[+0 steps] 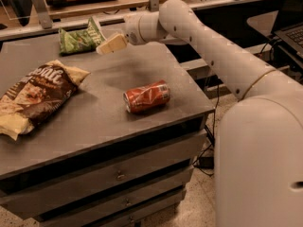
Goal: Move green jalapeno chip bag near coke can
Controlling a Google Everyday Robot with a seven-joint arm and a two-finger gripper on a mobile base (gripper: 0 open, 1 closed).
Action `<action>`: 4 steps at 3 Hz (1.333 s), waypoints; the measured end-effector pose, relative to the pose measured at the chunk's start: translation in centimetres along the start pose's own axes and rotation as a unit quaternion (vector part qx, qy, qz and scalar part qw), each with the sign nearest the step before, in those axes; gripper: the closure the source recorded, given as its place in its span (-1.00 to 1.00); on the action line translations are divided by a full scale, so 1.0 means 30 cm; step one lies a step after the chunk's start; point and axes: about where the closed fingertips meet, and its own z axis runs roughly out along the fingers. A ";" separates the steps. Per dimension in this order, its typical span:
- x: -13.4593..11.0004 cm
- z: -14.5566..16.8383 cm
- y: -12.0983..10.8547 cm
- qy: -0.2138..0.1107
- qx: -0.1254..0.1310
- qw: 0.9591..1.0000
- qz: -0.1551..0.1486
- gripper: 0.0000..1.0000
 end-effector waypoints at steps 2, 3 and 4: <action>-0.048 0.208 0.002 -0.005 -0.018 0.999 0.028 -1.00; -0.048 0.253 0.011 0.009 -0.004 0.998 0.057 -1.00; -0.029 0.294 0.017 0.015 0.009 0.996 0.087 -1.00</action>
Offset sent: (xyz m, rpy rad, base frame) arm 0.0403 0.0754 -0.0044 0.0569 0.0874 -0.0109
